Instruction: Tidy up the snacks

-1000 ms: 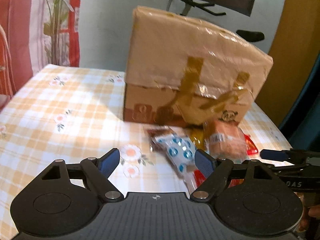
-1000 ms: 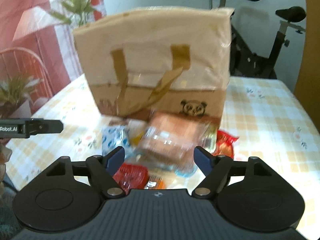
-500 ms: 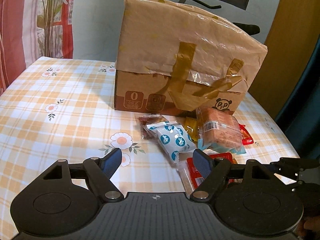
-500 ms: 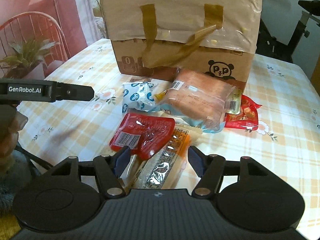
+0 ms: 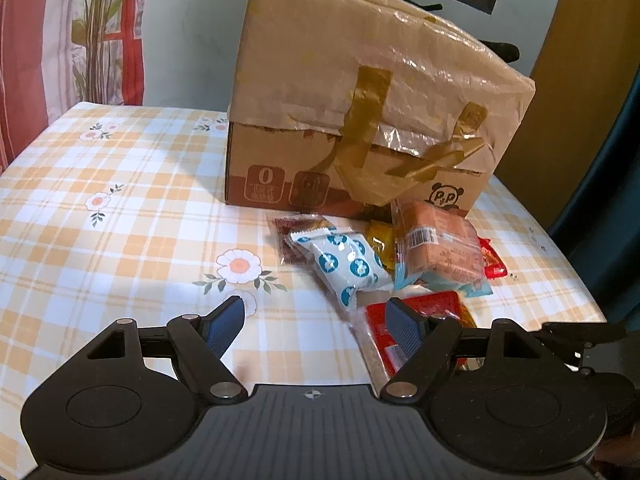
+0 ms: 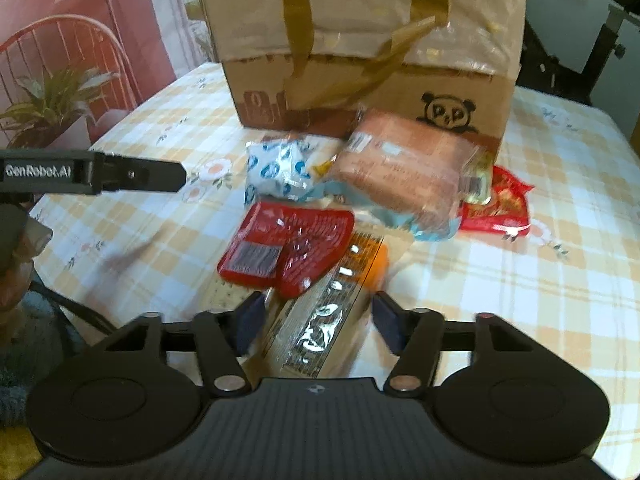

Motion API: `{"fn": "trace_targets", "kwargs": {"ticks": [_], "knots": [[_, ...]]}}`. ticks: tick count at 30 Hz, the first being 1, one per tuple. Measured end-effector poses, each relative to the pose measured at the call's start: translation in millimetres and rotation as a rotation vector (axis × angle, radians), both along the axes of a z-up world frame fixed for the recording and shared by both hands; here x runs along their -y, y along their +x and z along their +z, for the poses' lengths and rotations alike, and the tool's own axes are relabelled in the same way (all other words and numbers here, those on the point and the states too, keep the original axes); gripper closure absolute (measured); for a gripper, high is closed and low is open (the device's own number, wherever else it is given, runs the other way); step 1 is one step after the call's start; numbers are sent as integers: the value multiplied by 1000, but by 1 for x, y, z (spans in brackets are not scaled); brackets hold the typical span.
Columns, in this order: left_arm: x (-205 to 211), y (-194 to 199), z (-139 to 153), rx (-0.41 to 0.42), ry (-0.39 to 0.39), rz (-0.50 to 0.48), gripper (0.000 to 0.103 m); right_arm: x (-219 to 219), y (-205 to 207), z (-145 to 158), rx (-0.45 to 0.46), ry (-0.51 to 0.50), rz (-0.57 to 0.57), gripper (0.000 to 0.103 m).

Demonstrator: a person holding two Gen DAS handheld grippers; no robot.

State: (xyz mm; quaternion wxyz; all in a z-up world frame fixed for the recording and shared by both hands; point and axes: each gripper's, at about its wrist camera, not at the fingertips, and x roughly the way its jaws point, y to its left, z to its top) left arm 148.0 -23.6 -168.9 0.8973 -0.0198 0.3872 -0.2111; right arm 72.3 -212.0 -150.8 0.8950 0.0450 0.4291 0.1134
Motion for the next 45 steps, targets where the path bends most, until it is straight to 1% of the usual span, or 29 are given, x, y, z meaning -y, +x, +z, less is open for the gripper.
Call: {"fn": "trace_targets", "kwargs": {"ticks": [1,3,6,9,13,17,19,22,23,25,26,29,33,35,37,40,43,45], "knots": [[0,0,-1,-5,2,-1,24,0,-1,-1,14,8,4,45],[1,0,-2,-12,6,-3,27,0,1,-2,31,23,21,55],[2,0,-2,-7,13,-2,28,-5,7,-2,57,18,52,57],[4,0,-1,-9,24,-1,28,-8,16,-5,81,24,80,57],[5,-1,-1,-9,37,3,28,-8,26,-10,110,48,85,58],[7,0,-1,-13,43,2,28,-6,22,-8,109,50,93,55],[11,1,-2,-15,48,-11,28,-4,15,-6,125,55,93,55],[16,6,2,-3,30,-65,27,3,9,-6,119,74,72,55],[21,8,4,7,37,-93,27,6,8,-7,118,75,61,56],[29,12,5,35,65,-120,27,12,6,-6,123,75,36,57],[33,14,4,38,70,-136,27,15,5,-6,125,74,25,60],[39,23,-1,23,69,-180,27,21,3,-7,126,77,11,60],[45,27,-9,8,94,-236,27,21,-1,-6,133,57,8,60],[47,27,-12,-4,100,-267,27,22,-1,-7,134,66,4,60],[52,28,-16,-10,125,-292,27,24,-1,-8,133,77,1,60],[57,31,-24,-7,175,-287,27,23,-1,-8,133,78,0,60],[52,36,-27,-28,134,-266,26,23,-2,-8,133,79,-2,60],[49,36,-29,-31,133,-255,26,23,-2,-8,134,84,-5,60]]}}
